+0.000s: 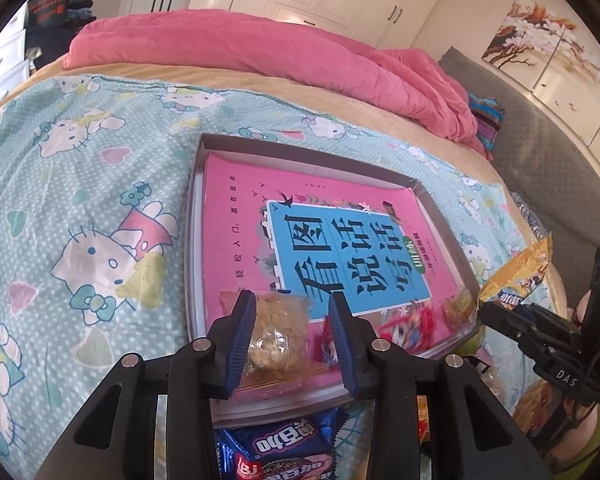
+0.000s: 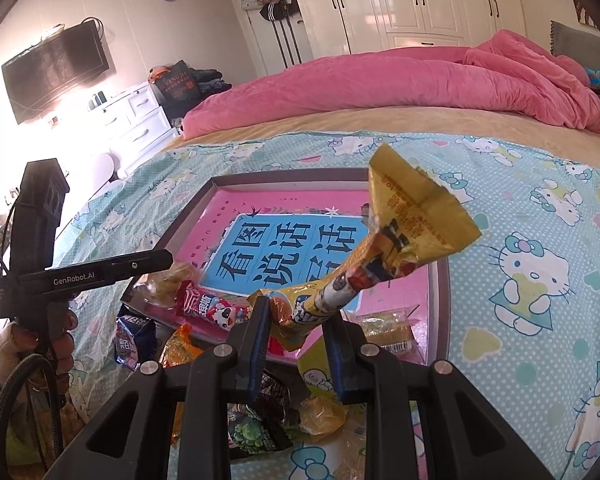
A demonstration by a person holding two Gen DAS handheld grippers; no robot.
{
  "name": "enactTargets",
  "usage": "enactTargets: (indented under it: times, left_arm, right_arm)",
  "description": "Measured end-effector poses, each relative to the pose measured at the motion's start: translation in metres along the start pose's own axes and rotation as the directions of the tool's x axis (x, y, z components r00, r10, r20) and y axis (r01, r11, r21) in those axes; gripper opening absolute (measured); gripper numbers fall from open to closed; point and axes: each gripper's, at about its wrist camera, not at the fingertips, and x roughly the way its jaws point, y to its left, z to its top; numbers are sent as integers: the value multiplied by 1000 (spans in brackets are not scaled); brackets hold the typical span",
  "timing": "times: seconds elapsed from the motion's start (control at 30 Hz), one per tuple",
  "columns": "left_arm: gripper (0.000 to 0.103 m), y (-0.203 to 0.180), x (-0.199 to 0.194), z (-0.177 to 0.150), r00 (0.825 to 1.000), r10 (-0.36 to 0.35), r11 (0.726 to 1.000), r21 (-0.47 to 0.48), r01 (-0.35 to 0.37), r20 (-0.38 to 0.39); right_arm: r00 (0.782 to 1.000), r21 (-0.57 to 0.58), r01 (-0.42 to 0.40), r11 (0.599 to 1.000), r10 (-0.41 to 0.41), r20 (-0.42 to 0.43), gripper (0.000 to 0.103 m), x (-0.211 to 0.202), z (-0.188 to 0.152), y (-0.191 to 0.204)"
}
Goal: Organize snacks
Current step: 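Lower the clear bag into the tray while the right tool releases the yellow bag over it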
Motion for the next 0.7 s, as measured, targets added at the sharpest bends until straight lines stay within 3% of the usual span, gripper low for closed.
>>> enactTargets:
  times: [0.7]
  left_arm:
    - [39, -7, 6, -12, 998, 17, 999, 38, -15, -62]
  right_arm:
    - [995, -32, 22, 999, -25, -94, 27, 34, 2, 15]
